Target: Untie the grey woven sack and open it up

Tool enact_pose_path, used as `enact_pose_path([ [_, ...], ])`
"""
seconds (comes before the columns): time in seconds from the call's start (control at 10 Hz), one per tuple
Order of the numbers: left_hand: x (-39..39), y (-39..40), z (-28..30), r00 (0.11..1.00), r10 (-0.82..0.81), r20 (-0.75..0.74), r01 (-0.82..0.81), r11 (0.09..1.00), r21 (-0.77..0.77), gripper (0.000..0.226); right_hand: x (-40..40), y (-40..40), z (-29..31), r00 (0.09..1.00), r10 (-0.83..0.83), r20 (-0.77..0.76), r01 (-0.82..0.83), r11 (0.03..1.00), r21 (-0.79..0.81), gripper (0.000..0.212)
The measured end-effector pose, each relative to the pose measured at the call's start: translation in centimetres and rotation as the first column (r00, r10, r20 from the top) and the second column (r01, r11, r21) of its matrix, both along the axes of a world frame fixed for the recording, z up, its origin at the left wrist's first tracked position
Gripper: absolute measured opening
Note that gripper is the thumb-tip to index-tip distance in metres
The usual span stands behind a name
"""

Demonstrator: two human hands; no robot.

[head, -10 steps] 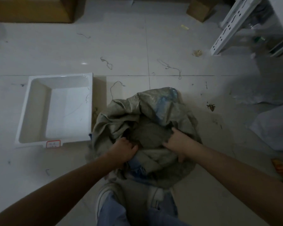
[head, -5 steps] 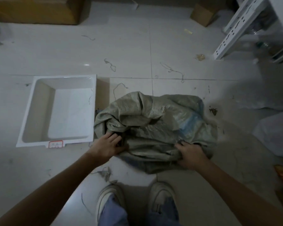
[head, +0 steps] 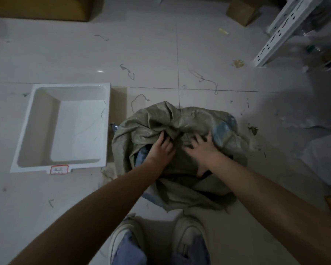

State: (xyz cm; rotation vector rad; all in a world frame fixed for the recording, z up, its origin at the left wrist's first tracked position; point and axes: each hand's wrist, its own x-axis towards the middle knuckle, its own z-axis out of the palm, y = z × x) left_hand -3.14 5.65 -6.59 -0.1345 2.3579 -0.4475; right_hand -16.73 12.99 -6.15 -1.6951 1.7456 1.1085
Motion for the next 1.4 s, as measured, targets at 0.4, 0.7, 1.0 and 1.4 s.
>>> enact_pose_path([
  [0.4,5.2,-6.3,-0.1,0.990,0.101,0.098,-0.107,0.993,0.053,0.102,-8.6,0.4,2.3,0.935,-0.294,-0.196,0.293,0.955,-0.033,0.094],
  [0.7,-1.5,-3.6,0.7,0.994,-0.082,-0.068,0.081,0.997,-0.016,0.051,2.1,-0.5,0.4,0.931,-0.194,0.308,0.225,0.972,-0.068,0.091],
  [1.0,-0.1,-11.3,1.8,1.000,0.024,0.012,-0.020,0.977,-0.212,0.067,0.4,6.3,-2.9,0.933,-0.271,0.237,0.281,0.960,-0.011,0.109],
  [1.4,0.0,-4.8,3.3,0.994,0.105,0.041,-0.110,0.982,0.151,0.063,1.5,0.1,3.5,0.711,-0.529,0.462,0.629,0.773,-0.082,0.077],
])
